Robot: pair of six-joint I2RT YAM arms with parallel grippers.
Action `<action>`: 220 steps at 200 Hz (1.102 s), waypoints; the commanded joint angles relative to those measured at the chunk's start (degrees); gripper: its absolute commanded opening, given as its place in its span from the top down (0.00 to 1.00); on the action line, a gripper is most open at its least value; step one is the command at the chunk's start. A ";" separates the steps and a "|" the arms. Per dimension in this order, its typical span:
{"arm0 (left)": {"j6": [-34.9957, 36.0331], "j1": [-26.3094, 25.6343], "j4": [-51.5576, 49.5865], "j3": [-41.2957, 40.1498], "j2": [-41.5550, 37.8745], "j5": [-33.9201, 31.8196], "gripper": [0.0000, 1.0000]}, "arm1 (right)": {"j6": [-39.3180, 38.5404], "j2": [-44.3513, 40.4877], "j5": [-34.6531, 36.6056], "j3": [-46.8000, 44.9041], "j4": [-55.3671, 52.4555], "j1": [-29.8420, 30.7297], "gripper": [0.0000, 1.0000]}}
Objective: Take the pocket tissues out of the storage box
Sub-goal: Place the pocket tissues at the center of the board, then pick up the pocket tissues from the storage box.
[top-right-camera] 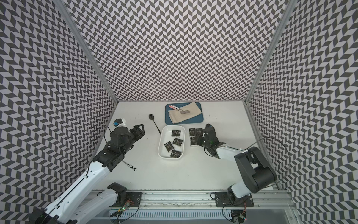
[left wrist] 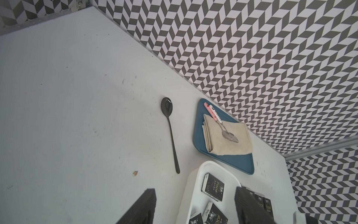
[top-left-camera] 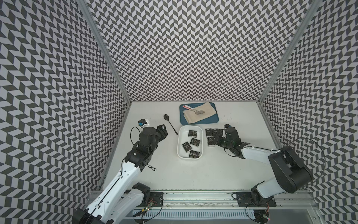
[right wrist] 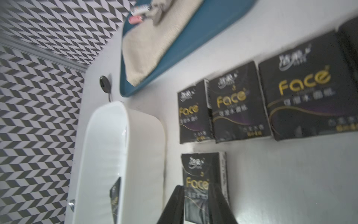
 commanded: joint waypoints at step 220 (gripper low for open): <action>3.06 -0.11 -0.98 2.25 0.75 -2.06 0.30 | -34.55 22.80 3.23 39.22 -34.71 23.16 0.56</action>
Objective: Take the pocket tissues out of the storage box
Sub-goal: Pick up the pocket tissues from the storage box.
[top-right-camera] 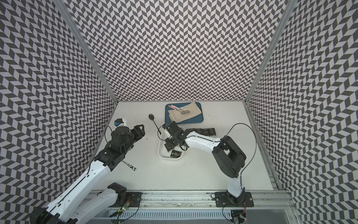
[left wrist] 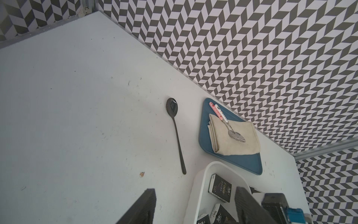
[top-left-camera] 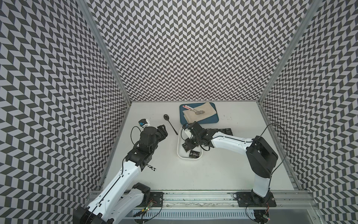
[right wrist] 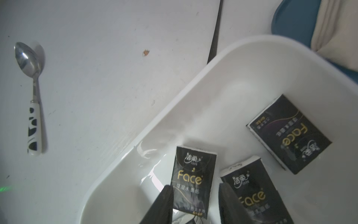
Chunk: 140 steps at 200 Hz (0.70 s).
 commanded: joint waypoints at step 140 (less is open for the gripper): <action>1.12 -0.06 -0.27 1.67 -0.23 -1.04 0.30 | 2.10 8.69 -5.80 0.57 1.23 -0.30 0.83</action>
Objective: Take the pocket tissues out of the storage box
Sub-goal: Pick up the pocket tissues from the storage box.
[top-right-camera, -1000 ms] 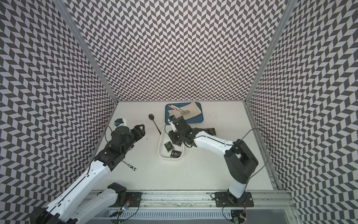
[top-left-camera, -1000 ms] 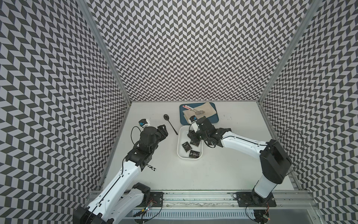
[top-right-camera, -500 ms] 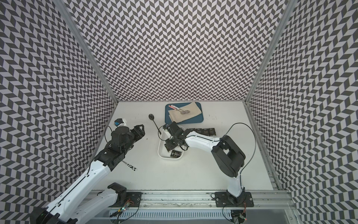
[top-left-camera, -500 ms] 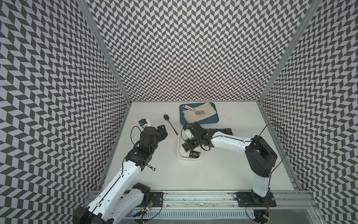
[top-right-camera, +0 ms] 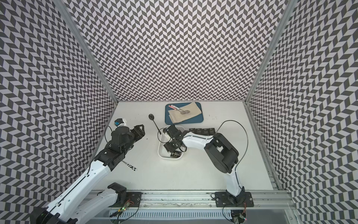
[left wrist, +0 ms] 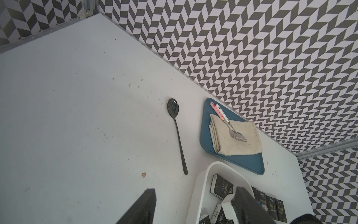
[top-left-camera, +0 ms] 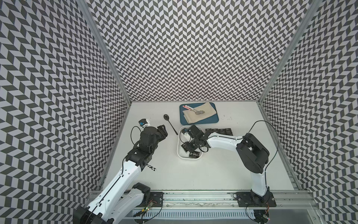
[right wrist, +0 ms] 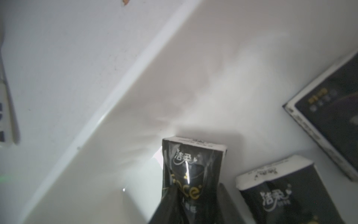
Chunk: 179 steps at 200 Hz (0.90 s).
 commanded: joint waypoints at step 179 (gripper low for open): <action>0.37 0.24 0.25 1.50 -0.77 -0.83 0.30 | 8.68 -30.42 -2.75 -19.80 9.26 -17.74 0.91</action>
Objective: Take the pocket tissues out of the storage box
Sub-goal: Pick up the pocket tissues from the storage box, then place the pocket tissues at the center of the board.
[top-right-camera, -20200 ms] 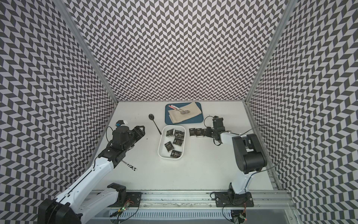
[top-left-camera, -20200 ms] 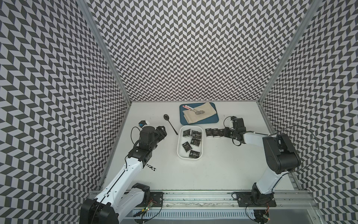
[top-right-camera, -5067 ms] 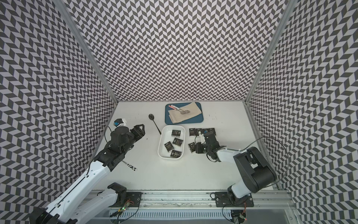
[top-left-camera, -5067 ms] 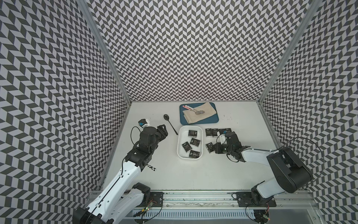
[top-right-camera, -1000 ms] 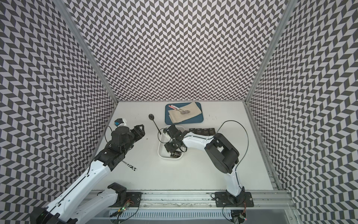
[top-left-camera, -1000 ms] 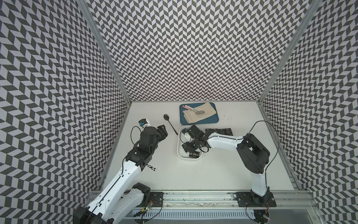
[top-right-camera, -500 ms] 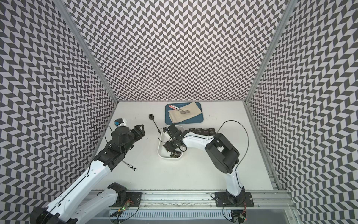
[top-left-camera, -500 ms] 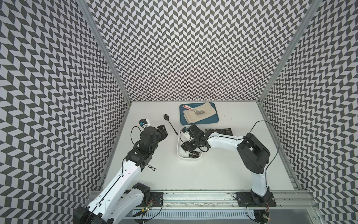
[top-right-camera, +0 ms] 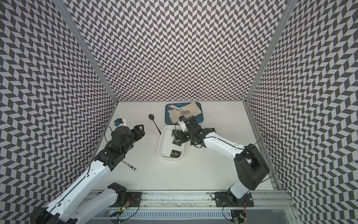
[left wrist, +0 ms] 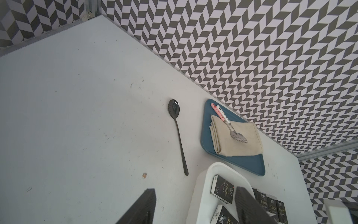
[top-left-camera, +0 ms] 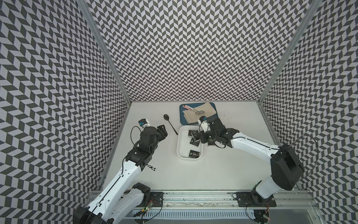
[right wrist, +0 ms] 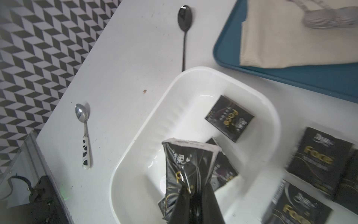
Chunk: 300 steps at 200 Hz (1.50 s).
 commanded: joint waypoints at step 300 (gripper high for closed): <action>-0.53 0.24 0.98 0.47 -1.50 0.61 0.30 | 4.25 -0.76 -2.55 -22.49 12.77 -20.39 0.74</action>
